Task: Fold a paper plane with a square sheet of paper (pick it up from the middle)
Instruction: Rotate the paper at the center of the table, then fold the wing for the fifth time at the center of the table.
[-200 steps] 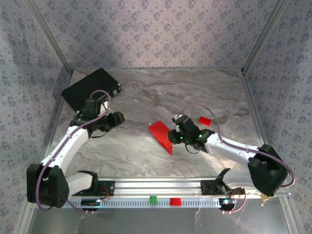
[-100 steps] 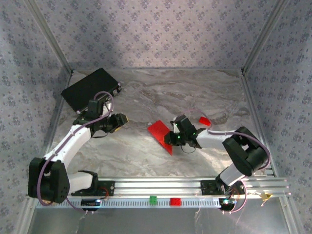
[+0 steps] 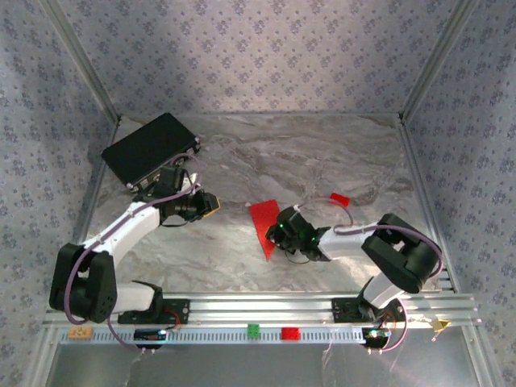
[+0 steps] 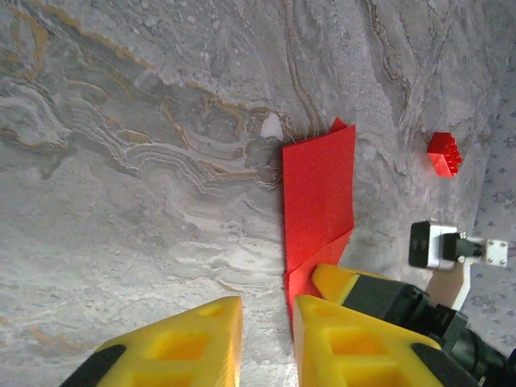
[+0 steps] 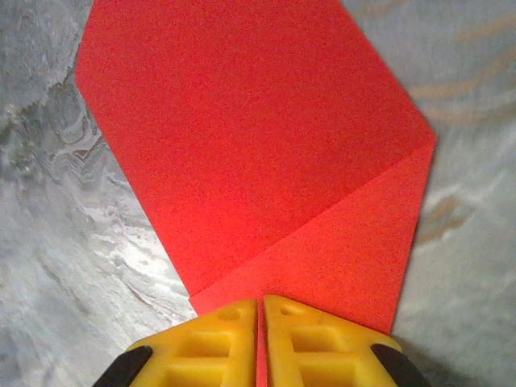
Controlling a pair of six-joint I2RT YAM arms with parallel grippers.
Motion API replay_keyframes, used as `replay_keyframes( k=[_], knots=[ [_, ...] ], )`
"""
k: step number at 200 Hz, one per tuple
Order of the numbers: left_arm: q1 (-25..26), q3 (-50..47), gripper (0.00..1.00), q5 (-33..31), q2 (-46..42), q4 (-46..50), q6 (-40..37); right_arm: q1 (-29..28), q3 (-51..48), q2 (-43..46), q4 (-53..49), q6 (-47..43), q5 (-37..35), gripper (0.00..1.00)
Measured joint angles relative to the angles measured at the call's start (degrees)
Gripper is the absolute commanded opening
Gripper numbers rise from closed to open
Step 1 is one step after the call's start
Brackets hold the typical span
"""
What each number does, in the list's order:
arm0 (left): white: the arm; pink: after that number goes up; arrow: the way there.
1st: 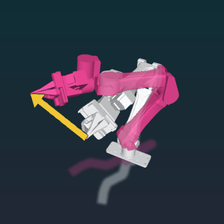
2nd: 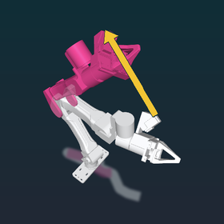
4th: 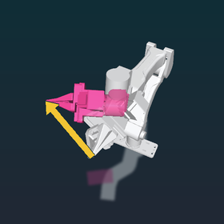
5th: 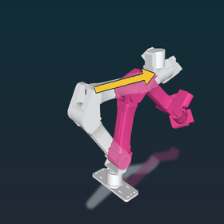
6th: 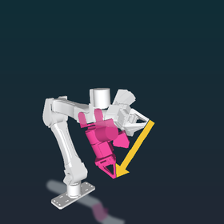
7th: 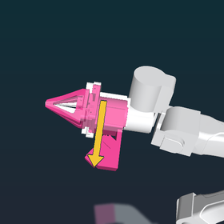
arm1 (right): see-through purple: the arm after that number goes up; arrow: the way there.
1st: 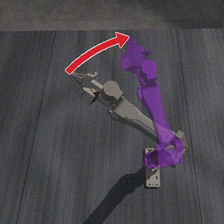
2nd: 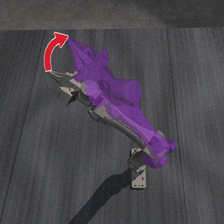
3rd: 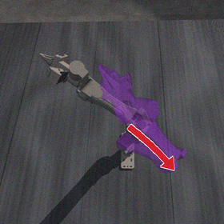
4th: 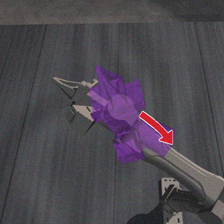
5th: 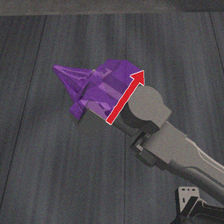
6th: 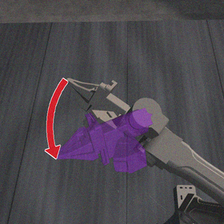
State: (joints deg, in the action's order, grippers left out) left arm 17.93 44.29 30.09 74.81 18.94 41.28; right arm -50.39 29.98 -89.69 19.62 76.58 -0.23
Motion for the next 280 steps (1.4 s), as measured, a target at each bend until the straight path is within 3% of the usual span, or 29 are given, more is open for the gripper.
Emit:
replay_keyframes(
  k=[26, 60, 117, 173, 280],
  knots=[
    [0.9, 0.0, 0.15, 0.8, 1.5, -0.9, 0.2, -2.8, -0.3, -0.1, 2.8, 3.9, -2.4, 0.16],
    [2.4, 0.1, 0.11, 1.7, 2.5, -1.7, 0.3, -3.3, 1.9, 5.6, -3.3, 0.2, -5.7, 0.19],
    [8.9, 6.2, 0.07, 3.5, 10.6, -3.0, 0.3, 4.5, -0.9, 15.5, -7.7, -7.0, -4.5, 0.21],
    [15.2, 16.5, 0.03, 4.4, 23.2, -3.8, 0.2, 7.2, -4.1, 16.0, -9.8, -9.2, -0.7, 0.23],
    [15.6, 18.4, 0.0, 5.0, 32.5, -2.8, -1.3, 7.3, -3.4, 13.3, -9.6, -10.3, 3.8, 0.3]
  ],
)
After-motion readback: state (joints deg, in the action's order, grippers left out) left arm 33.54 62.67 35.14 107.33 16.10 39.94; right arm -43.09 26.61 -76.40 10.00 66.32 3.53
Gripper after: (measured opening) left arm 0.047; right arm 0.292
